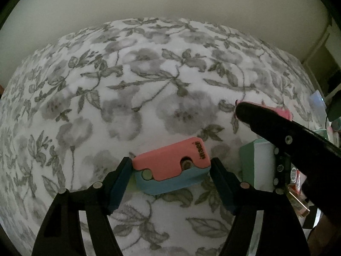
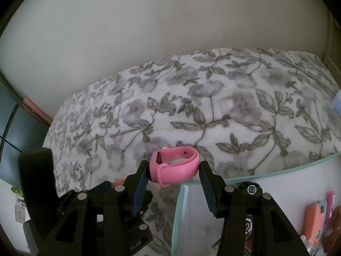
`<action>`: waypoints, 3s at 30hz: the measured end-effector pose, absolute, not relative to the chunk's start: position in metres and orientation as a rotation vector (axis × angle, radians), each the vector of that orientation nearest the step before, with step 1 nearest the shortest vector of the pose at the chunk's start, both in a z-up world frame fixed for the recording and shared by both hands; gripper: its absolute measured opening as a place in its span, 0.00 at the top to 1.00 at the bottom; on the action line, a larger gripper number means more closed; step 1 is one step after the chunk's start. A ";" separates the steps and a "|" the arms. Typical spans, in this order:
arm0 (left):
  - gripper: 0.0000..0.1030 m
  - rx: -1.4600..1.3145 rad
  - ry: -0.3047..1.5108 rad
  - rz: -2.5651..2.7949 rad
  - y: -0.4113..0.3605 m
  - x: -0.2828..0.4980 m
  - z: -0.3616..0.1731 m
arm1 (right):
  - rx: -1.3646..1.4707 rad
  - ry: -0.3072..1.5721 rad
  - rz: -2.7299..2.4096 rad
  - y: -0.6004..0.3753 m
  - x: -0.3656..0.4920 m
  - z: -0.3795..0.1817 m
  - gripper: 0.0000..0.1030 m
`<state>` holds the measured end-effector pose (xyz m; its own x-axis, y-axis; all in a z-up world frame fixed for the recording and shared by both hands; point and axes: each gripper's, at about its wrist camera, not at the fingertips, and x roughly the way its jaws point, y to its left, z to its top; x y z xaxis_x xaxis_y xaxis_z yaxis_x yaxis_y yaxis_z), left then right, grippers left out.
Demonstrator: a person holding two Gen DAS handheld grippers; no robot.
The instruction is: Organize rigid objects
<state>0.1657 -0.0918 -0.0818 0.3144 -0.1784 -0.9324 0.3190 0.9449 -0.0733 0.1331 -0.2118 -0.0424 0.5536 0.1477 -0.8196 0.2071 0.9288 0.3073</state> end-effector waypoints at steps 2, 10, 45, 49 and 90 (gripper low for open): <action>0.27 0.127 1.204 -0.328 -0.091 0.164 -0.079 | 0.391 0.989 -0.037 -0.211 0.132 -0.041 0.51; 0.27 0.104 1.158 -0.328 -0.084 0.153 -0.050 | 0.385 0.976 -0.047 -0.212 0.118 -0.025 0.51; 0.26 0.574 1.032 -0.640 -0.232 -0.004 -0.030 | 0.445 1.116 -0.413 -0.341 -0.035 -0.029 0.50; 0.26 0.594 1.021 -0.628 -0.230 -0.012 -0.029 | 0.451 1.131 -0.407 -0.339 -0.044 -0.035 0.50; 0.02 0.143 1.086 -0.274 -0.052 0.018 -0.008 | 0.267 1.025 -0.299 -0.248 -0.056 -0.006 0.00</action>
<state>0.0178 -0.0517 -0.0081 0.4369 -0.1497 -0.8869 0.2887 0.9572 -0.0194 -0.0557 -0.2477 -0.0057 0.4849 -0.1186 -0.8665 0.3658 0.9274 0.0777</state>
